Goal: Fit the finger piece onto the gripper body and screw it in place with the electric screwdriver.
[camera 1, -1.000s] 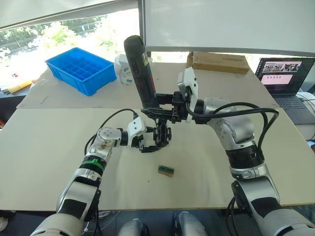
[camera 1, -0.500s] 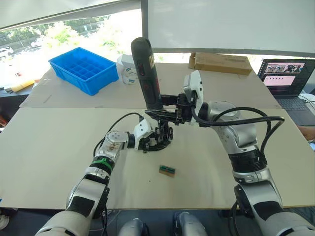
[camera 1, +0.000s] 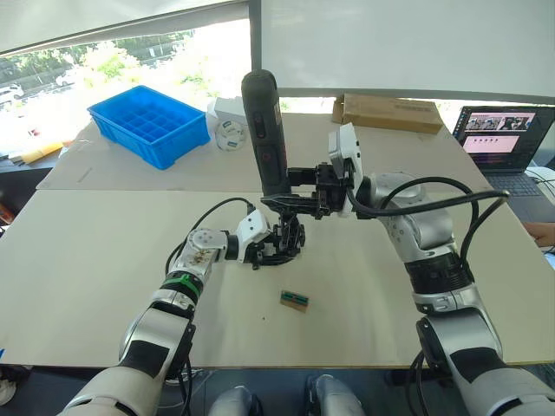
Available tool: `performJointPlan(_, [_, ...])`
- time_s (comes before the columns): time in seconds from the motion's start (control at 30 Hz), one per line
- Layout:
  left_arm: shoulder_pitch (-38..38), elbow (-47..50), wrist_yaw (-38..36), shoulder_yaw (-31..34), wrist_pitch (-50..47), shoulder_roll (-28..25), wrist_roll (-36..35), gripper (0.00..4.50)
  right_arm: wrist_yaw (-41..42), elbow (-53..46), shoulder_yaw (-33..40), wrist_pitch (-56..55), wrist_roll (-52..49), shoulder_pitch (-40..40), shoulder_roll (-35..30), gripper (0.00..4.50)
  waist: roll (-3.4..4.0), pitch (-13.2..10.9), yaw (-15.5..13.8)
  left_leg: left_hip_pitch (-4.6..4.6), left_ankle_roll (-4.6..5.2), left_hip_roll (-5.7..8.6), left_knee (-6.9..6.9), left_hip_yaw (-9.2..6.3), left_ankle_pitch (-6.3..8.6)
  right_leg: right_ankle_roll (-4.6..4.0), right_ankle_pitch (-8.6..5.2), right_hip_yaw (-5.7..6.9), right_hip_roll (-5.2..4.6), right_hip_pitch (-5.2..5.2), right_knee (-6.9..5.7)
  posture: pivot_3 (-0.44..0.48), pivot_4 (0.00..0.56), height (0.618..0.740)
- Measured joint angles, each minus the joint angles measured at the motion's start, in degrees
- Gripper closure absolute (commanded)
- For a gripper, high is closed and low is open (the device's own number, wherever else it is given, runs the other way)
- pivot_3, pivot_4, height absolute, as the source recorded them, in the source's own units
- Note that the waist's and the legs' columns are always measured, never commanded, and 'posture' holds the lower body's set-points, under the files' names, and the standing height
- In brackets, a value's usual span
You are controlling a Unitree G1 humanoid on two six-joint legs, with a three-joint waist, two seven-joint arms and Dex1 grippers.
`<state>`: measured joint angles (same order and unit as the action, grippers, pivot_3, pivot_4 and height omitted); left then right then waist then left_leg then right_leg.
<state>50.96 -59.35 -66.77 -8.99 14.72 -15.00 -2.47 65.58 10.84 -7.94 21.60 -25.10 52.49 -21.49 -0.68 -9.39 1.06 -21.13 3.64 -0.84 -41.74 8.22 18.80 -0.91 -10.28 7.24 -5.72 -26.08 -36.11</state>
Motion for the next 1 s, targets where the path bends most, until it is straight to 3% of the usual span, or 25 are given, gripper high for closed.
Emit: performJointPlan(1.0, [0.5, -2.0, 0.8, 0.0, 0.0, -0.1, 0.9, 2.23, 3.1, 5.6, -1.0, -2.8, 0.9, 0.9, -0.5, 2.58, -0.03, 0.7, 0.1, 0.27, 0.0, 0.01, 0.0, 0.04, 0.0, -0.04, 0.0, -0.1, -0.19, 0.12, 0.03, 0.0, 0.15, 0.738])
